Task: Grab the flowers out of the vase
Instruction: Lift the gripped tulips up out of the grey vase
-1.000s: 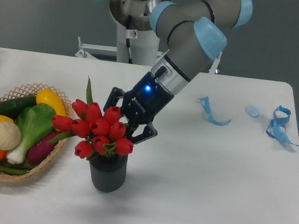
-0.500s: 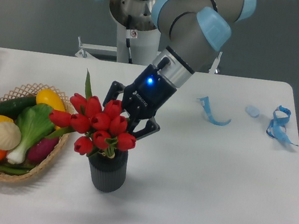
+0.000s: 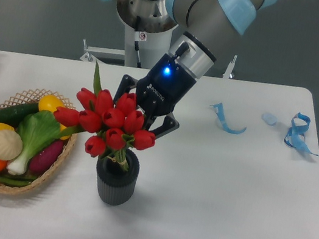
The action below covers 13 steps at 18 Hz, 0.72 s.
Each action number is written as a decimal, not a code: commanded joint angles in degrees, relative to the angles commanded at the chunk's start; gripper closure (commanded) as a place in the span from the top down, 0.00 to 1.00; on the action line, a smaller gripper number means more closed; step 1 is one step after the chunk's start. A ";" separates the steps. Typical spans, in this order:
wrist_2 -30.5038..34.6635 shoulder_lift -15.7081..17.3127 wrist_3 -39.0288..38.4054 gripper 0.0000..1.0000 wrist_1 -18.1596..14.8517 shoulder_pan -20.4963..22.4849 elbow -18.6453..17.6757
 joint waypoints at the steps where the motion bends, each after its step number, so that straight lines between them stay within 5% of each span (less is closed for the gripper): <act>1: -0.52 0.09 -0.09 0.48 0.00 -0.17 0.00; 13: -3.68 3.51 -5.53 0.48 0.00 -0.70 0.88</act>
